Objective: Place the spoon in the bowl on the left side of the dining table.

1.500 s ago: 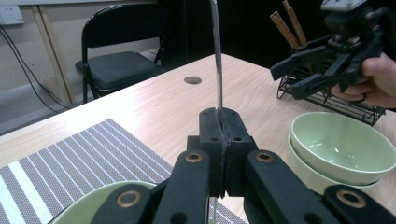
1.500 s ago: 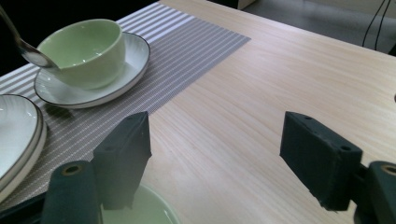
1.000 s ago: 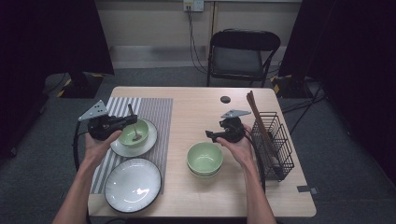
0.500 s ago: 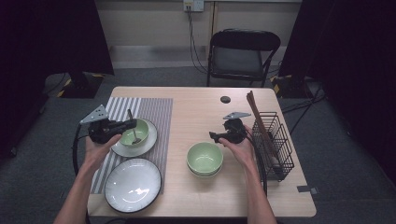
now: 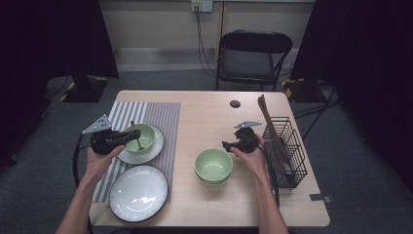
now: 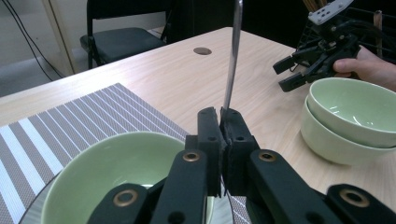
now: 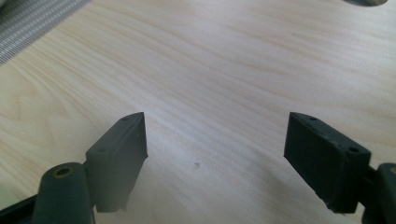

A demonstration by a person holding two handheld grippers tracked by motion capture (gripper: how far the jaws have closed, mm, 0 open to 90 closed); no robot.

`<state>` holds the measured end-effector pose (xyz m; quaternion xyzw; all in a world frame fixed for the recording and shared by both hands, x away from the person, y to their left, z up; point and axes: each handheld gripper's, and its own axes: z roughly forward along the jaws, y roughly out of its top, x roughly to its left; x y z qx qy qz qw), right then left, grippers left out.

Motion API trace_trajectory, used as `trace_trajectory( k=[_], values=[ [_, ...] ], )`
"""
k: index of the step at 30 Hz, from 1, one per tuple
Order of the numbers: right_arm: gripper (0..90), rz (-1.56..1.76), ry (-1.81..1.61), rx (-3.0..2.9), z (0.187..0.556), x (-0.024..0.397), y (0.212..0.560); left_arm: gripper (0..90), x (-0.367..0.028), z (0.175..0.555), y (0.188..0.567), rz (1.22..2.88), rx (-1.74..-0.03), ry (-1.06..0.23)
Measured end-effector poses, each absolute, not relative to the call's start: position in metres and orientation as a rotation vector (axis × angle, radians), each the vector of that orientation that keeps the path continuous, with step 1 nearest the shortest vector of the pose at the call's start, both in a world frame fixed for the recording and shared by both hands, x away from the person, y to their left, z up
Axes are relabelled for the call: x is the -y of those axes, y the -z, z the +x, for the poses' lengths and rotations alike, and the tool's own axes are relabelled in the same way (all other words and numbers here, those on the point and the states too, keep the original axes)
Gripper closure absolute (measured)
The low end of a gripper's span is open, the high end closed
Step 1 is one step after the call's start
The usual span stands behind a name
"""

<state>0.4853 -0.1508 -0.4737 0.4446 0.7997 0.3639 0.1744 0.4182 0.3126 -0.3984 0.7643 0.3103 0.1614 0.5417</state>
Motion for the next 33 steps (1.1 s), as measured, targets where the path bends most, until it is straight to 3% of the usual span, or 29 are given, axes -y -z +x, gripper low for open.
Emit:
trace_trajectory(
  k=[33],
  values=[
    [17.7, 1.247, -0.981, -2.232, 0.472, 0.154, 0.501, 82.6, -0.322, 0.394, 0.413, 1.82, -0.753, -0.37]
  ],
)
